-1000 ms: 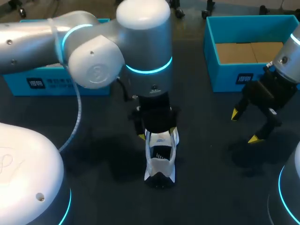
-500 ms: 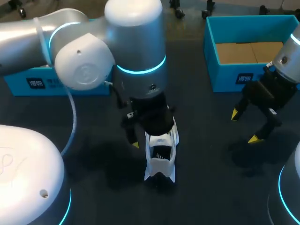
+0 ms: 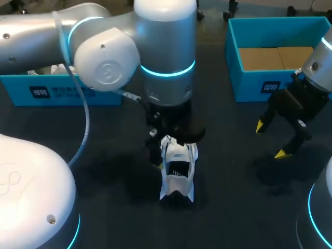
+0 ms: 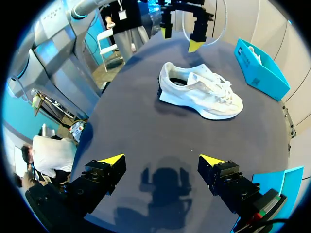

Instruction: Take the shoe out of the shoebox, open the shoe tongue, remove and reinsert the insole, then place the shoe into the shoebox

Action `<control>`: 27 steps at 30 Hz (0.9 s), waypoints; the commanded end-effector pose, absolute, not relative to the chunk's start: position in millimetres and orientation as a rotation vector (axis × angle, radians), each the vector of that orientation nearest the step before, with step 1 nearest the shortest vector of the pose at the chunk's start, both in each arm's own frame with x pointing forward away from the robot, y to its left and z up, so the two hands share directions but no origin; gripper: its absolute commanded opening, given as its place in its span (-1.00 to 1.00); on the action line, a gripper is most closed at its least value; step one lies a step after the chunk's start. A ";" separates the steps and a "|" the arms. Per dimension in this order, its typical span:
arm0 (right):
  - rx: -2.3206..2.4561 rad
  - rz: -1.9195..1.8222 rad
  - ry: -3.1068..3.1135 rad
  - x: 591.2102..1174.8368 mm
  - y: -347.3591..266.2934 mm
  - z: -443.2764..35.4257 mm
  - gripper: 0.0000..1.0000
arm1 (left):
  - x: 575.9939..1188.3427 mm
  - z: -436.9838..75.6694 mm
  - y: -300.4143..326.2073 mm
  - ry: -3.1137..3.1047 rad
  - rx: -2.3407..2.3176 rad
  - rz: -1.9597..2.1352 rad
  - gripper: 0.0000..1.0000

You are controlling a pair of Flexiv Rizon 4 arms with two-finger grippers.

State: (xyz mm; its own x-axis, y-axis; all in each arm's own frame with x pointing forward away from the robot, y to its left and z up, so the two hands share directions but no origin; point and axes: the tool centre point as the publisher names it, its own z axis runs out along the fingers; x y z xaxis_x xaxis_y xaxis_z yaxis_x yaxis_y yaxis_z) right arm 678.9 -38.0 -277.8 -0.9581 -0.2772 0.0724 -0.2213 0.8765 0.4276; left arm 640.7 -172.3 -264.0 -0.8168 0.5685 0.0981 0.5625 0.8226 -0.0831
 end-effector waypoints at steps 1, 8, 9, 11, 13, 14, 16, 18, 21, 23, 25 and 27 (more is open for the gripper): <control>0.389 -0.636 -2.916 679.0 -37.4 -278.5 1.00 | 631.9 -274.4 -177.4 -2.906 -0.399 0.075 1.00; 0.389 -0.636 -2.916 679.0 -37.4 -278.5 1.00 | 613.0 -290.3 -172.1 -2.968 -0.321 0.075 1.00; 0.389 -0.636 -2.916 679.0 -37.4 -278.5 1.00 | 611.8 -291.9 -171.8 -2.966 -0.322 0.076 1.00; 0.389 -0.636 -2.916 679.0 -37.4 -278.5 1.00 | 610.2 -298.6 -171.3 -2.989 -0.297 0.078 1.00; 0.389 -0.636 -2.916 679.0 -37.4 -278.5 1.00 | 609.6 -305.6 -171.9 -2.986 -0.298 0.083 1.00; 0.389 -0.636 -2.916 679.0 -37.4 -278.5 1.00 | 609.4 -307.8 -172.4 -2.989 -0.300 0.082 1.00; 0.389 -0.636 -2.916 679.0 -37.4 -278.5 1.00 | 608.2 -315.5 -174.2 -2.986 -0.325 0.079 1.00; 0.389 -0.636 -2.916 679.0 -37.4 -278.5 1.00 | 606.5 -324.8 -177.6 -2.991 -0.341 0.064 1.00; 0.389 -0.636 -2.916 679.0 -37.4 -278.5 1.00 | 604.8 -334.0 -180.1 -2.986 -0.351 0.067 1.00; 0.389 -0.636 -2.916 679.0 -37.4 -278.5 1.00 | 603.7 -339.6 -181.1 -2.988 -0.339 0.067 1.00; 0.389 -0.636 -2.916 679.0 -37.4 -278.5 1.00 | 601.8 -344.8 -183.0 -2.984 -0.343 0.075 1.00; 0.389 -0.636 -2.916 679.0 -37.4 -278.5 1.00 | 599.8 -350.9 -187.1 -2.995 -0.335 0.068 1.00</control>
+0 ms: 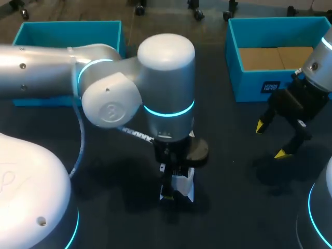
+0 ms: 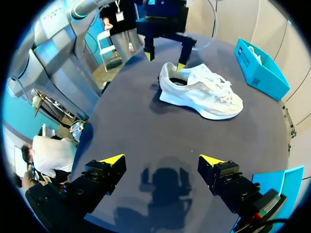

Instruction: Take the shoe out of the shoebox, open the shoe tongue, remove and reinsert the insole, then place the shoe into the shoebox

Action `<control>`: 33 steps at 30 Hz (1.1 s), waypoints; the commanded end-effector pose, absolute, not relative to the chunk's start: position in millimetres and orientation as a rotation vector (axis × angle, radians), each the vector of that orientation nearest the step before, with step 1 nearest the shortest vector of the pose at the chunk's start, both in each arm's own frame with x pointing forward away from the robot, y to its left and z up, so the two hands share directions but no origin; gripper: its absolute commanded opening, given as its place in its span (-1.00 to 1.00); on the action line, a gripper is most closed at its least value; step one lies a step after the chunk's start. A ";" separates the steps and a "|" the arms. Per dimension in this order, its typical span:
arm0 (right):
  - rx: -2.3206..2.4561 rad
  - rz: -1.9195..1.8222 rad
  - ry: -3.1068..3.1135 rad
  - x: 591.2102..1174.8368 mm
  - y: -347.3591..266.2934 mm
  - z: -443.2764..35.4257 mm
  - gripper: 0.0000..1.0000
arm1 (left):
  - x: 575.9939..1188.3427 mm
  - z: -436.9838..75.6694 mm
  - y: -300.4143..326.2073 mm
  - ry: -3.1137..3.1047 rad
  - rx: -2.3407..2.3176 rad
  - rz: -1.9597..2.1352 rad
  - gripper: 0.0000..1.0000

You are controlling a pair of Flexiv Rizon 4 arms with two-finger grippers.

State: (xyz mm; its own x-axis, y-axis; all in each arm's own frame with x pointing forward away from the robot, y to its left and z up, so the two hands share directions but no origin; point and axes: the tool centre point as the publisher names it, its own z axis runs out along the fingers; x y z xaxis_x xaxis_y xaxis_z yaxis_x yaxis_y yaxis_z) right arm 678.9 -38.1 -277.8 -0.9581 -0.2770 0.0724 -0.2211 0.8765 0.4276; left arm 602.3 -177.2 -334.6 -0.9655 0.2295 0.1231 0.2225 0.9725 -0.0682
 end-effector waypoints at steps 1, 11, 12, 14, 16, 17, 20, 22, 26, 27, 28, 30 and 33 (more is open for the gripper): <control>0.389 -0.636 -2.916 679.0 -37.4 -278.5 1.00 | 598.7 -354.5 -189.2 -3.004 -0.324 0.053 1.00; 0.389 -0.636 -2.916 679.0 -37.4 -278.5 1.00 | 593.6 -379.1 -194.1 -3.022 -0.277 0.046 1.00; 0.389 -0.636 -2.916 679.0 -37.4 -278.5 1.00 | 593.3 -380.0 -194.1 -3.027 -0.267 0.043 1.00; 0.389 -0.636 -2.916 679.0 -37.4 -278.5 1.00 | 593.4 -382.1 -193.9 -3.036 -0.245 0.044 1.00; 0.389 -0.636 -2.916 679.0 -37.4 -278.5 1.00 | 594.3 -384.1 -193.2 -3.032 -0.232 0.051 1.00; 0.389 -0.636 -2.916 679.0 -37.4 -278.5 1.00 | 595.1 -385.5 -192.8 -3.039 -0.208 0.054 0.94; 0.389 -0.636 -2.916 679.0 -37.4 -278.5 1.00 | 596.5 -388.3 -191.8 -3.041 -0.193 0.047 0.49; 0.389 -0.636 -2.916 679.0 -37.4 -278.5 1.00 | 596.5 -389.6 -191.0 -3.042 -0.189 0.041 -0.21; 0.389 -0.636 -2.916 679.0 -37.4 -278.5 1.00 | 596.2 -391.7 -190.1 -3.054 -0.173 0.018 -1.00; 0.389 -0.636 -2.916 679.0 -37.4 -278.5 1.00 | 596.1 -392.4 -190.0 -3.060 -0.166 0.011 -1.00; 0.389 -0.636 -2.916 679.0 -37.4 -278.5 1.00 | 596.1 -392.5 -190.0 -3.060 -0.165 0.011 -1.00; 0.389 -0.636 -2.916 679.0 -37.4 -278.5 1.00 | 596.3 -392.5 -189.5 -3.059 -0.162 0.009 -1.00; 0.389 -0.636 -2.916 679.0 -37.4 -278.5 1.00 | 595.5 -390.1 -188.0 -3.056 -0.159 0.004 -1.00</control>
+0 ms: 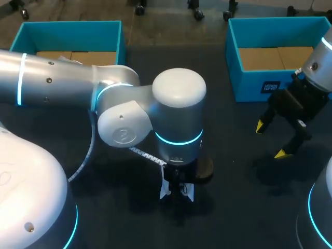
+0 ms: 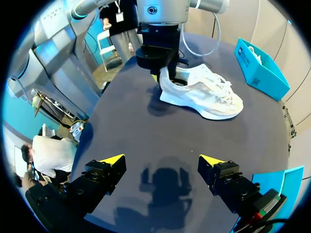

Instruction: Take the shoe out of the shoebox, open the shoe tongue, remove and reinsert the insole, then place the shoe into the shoebox

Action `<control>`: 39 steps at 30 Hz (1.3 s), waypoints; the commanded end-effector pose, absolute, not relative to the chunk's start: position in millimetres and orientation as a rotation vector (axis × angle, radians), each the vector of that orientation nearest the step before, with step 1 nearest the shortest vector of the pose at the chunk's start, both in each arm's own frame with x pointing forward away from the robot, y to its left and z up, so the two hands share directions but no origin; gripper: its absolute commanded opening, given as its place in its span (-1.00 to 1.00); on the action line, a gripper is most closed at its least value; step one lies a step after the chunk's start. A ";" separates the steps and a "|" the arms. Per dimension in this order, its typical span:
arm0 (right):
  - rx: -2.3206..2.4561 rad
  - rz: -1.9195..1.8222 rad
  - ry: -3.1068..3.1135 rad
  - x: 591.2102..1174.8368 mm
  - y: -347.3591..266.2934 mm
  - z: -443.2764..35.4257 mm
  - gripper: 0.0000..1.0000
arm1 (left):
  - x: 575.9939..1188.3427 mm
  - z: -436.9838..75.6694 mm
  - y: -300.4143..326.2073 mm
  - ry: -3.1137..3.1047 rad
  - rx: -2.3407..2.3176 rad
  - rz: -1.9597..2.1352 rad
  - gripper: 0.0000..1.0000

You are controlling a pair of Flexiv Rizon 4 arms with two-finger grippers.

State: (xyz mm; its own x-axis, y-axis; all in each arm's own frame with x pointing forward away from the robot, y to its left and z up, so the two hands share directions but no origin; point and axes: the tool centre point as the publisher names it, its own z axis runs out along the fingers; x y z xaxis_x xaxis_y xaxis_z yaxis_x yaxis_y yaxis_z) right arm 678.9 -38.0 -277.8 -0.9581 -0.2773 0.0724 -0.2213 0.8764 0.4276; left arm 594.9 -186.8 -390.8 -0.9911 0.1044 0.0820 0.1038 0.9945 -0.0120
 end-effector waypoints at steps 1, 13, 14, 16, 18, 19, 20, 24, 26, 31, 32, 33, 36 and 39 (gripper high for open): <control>0.389 -0.636 -2.916 679.0 -37.4 -278.5 1.00 | 594.8 -388.5 -187.7 -3.055 -0.159 0.002 -1.00; 0.389 -0.636 -2.916 679.0 -37.4 -278.5 1.00 | 607.7 -347.6 -183.4 -3.020 -0.124 -0.013 -1.00; 0.389 -0.636 -2.916 679.0 -37.4 -278.5 1.00 | 610.4 -340.9 -182.2 -3.017 -0.120 -0.008 -1.00; 0.389 -0.636 -2.916 679.0 -37.4 -278.5 1.00 | 616.6 -327.0 -179.1 -3.015 -0.112 -0.010 -1.00; 0.389 -0.636 -2.916 679.0 -37.4 -278.5 1.00 | 623.0 -311.1 -173.5 -3.018 -0.100 0.006 -1.00; 0.389 -0.636 -2.916 679.0 -37.4 -278.5 1.00 | 625.8 -304.3 -170.8 -3.027 -0.089 0.013 -1.00; 0.389 -0.636 -2.916 679.0 -37.4 -278.5 1.00 | 628.2 -299.0 -168.7 -3.029 -0.087 0.014 -1.00; 0.389 -0.636 -2.916 679.0 -37.4 -278.5 1.00 | 642.5 -277.0 -157.5 -3.037 -0.074 0.001 -1.00; 0.389 -0.636 -2.916 679.0 -37.4 -278.5 1.00 | 649.4 -268.9 -151.5 -3.039 -0.054 0.006 -1.00; 0.389 -0.636 -2.916 679.0 -37.4 -278.5 1.00 | 672.1 -251.8 -135.4 -3.046 -0.013 0.011 -1.00; 0.389 -0.636 -2.916 679.0 -37.4 -278.5 1.00 | 678.8 -247.3 -130.4 -3.041 -0.022 0.015 -1.00; 0.389 -0.636 -2.916 679.0 -37.4 -278.5 1.00 | 685.5 -242.3 -125.8 -3.037 -0.020 0.021 -1.00; 0.389 -0.636 -2.916 679.0 -37.4 -278.5 1.00 | 709.4 -225.9 -114.6 -3.023 -0.020 0.025 -1.00; 0.389 -0.636 -2.916 679.0 -37.4 -278.5 1.00 | 740.2 -205.7 -104.4 -3.017 -0.023 0.026 -1.00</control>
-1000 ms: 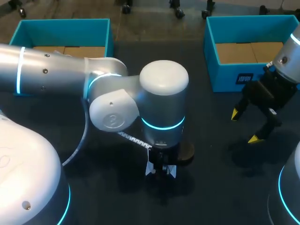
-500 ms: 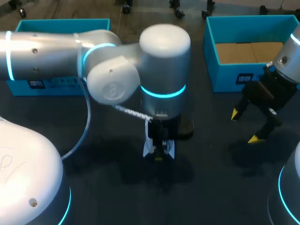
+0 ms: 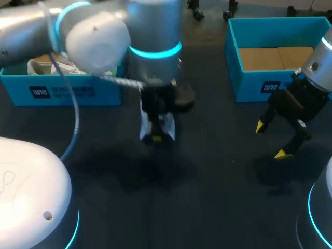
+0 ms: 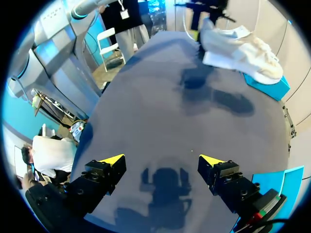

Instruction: Take the shoe out of the shoebox, open the shoe tongue, remove and reinsert the insole, then place the shoe into the shoebox

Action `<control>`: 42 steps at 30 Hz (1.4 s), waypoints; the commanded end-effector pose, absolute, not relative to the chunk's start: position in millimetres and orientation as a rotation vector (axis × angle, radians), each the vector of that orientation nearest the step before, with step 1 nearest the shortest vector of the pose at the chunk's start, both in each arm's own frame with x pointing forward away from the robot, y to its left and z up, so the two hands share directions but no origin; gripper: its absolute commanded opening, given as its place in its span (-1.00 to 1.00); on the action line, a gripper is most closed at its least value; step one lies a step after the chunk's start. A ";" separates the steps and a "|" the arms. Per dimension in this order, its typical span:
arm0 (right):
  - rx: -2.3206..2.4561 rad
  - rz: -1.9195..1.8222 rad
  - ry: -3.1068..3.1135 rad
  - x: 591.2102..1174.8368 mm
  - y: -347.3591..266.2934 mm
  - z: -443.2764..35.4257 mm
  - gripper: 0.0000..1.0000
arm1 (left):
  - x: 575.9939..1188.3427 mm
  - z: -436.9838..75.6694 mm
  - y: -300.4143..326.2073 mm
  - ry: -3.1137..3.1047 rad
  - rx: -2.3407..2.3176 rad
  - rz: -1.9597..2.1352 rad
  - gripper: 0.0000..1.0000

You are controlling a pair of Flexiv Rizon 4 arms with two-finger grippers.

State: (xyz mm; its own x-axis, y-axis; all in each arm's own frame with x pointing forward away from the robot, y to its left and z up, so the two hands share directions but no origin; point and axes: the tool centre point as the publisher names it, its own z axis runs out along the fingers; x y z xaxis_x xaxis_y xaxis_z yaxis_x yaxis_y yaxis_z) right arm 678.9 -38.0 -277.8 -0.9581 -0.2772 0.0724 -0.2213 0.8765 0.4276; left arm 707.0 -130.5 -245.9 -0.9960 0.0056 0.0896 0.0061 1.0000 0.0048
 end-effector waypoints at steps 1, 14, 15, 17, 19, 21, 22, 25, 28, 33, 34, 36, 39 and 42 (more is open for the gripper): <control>0.389 -0.636 -2.916 679.0 -37.4 -278.5 1.00 | 748.4 -199.9 -101.3 -3.024 -0.010 0.019 -1.00; 0.389 -0.636 -2.916 679.0 -37.4 -278.5 1.00 | 807.1 -157.4 -68.8 -2.958 -0.035 0.069 -1.00; 0.389 -0.636 -2.916 679.0 -37.4 -278.5 1.00 | 807.1 -157.4 -68.8 -2.958 -0.035 0.069 -1.00; 0.389 -0.636 -2.916 679.0 -37.4 -278.5 1.00 | 807.1 -157.4 -68.8 -2.958 -0.035 0.069 -1.00; 0.389 -0.636 -2.916 679.0 -37.4 -278.5 1.00 | 807.1 -157.4 -68.8 -2.958 -0.035 0.069 -1.00; 0.389 -0.636 -2.916 679.0 -37.4 -278.5 1.00 | 807.1 -157.4 -68.8 -2.958 -0.035 0.069 -1.00; 0.389 -0.636 -2.916 679.0 -37.4 -278.5 1.00 | 807.1 -157.4 -68.8 -2.958 -0.035 0.069 -1.00; 0.389 -0.636 -2.916 679.0 -37.4 -278.5 1.00 | 812.0 -148.8 -56.0 -2.995 -0.075 0.040 -1.00; 0.389 -0.636 -2.916 679.0 -37.4 -278.5 1.00 | 833.5 -128.4 -28.1 -2.996 -0.055 0.076 -1.00; 0.389 -0.636 -2.916 679.0 -37.4 -278.5 1.00 | 861.1 -115.4 10.3 -2.910 -0.067 0.070 -1.00; 0.389 -0.636 -2.916 679.0 -37.4 -278.5 1.00 | 865.2 -114.3 17.3 -2.925 -0.048 0.067 -1.00; 0.389 -0.636 -2.916 679.0 -37.4 -278.5 1.00 | 874.9 -111.6 32.4 -2.918 -0.054 0.096 -1.00; 0.389 -0.636 -2.916 679.0 -37.4 -278.5 1.00 | 892.8 -111.4 51.6 -2.961 -0.040 0.087 -1.00; 0.389 -0.636 -2.916 679.0 -37.4 -278.5 1.00 | 913.0 -111.8 72.8 -3.019 -0.040 0.074 -1.00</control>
